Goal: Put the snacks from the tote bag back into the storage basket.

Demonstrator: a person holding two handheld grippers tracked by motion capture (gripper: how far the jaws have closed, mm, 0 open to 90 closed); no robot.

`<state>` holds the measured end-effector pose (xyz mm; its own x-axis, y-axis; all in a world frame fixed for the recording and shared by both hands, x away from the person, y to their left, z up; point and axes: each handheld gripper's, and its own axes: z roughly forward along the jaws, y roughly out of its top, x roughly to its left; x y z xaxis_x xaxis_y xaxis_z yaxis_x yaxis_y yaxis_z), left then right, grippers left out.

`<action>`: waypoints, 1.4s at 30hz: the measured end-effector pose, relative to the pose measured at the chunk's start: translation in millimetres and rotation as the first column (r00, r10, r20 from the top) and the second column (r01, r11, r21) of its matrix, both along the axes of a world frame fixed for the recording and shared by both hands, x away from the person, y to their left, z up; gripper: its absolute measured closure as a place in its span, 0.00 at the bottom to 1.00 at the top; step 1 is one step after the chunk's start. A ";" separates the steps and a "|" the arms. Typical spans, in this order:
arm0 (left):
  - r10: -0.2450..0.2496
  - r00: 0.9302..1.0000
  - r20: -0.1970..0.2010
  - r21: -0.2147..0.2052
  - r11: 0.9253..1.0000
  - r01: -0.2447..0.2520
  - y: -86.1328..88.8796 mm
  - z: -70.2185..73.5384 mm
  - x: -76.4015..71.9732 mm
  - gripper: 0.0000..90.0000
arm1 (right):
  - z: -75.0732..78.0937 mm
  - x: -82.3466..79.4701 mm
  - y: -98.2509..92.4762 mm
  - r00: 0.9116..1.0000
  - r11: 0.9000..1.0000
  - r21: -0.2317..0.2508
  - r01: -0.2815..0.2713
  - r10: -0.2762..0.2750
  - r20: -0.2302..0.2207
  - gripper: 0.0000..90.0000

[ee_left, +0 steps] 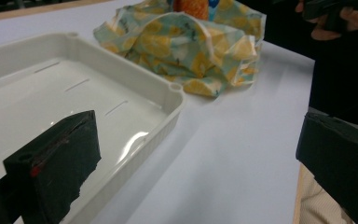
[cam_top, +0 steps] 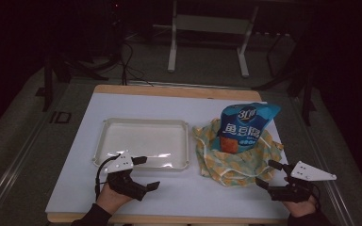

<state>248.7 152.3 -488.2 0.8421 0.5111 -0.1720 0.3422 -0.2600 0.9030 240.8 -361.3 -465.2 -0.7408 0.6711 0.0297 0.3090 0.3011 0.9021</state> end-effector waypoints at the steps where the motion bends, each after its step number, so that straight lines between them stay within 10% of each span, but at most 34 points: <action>1: -0.003 1.000 0.001 -0.007 1.000 0.003 -0.8 0.8 0.7 0.00 | 0.4 0.0 0.1 1.000 1.000 0.000 -0.001 0.001 0.002 0.17; 42: -0.108 0.994 0.028 -0.035 0.993 0.109 -78.1 33.9 56.4 0.00 | 29.4 27.3 -6.8 0.999 1.000 0.006 0.002 -0.002 0.048 0.22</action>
